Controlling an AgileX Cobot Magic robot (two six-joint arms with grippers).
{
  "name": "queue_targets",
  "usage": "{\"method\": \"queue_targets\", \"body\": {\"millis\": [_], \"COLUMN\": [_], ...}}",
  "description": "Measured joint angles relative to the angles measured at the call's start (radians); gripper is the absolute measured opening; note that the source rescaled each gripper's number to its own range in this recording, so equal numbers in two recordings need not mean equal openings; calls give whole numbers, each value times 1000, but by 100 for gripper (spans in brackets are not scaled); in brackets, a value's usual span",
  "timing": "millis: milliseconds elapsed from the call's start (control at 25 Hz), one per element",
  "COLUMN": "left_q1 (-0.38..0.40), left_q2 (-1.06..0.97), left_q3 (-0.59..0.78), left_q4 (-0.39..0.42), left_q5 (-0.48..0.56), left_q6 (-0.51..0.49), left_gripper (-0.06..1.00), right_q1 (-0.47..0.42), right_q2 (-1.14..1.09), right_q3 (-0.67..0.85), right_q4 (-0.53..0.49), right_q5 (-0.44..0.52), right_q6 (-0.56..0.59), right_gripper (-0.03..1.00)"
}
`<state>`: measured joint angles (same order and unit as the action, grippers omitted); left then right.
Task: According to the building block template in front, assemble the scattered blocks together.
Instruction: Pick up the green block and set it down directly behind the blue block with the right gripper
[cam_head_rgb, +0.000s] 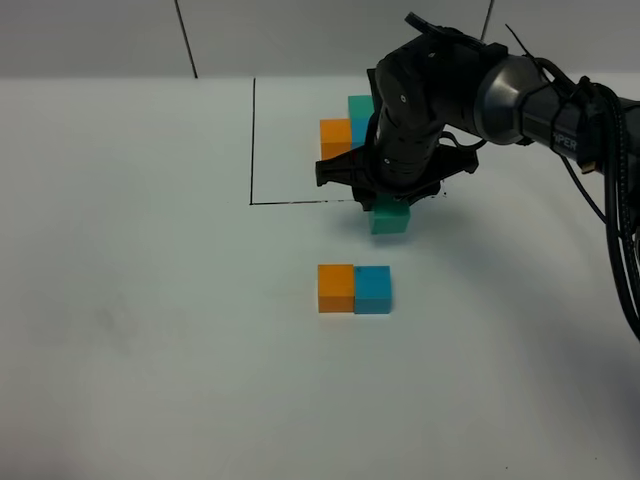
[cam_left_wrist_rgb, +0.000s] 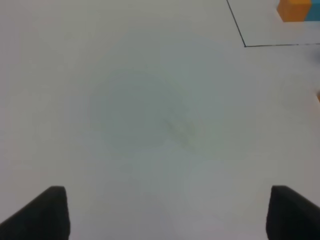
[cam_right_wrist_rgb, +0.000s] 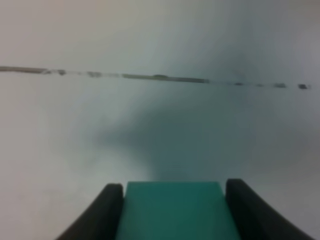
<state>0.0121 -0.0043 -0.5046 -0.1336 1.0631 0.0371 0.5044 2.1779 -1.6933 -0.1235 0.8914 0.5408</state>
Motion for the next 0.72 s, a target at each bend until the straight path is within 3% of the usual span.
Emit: {"method": "queue_targets", "body": {"millis": [720], "left_q1": [0], "left_q2": [0], "left_q3": [0], "left_q4": [0], "left_q5": [0], "left_q6": [0], "left_gripper": [84], "right_q1": [26], "right_q2": [97], "right_q3": [-5], "right_q4": [39], "right_q5": [-23], "right_q6": [57], "right_gripper": [1]}}
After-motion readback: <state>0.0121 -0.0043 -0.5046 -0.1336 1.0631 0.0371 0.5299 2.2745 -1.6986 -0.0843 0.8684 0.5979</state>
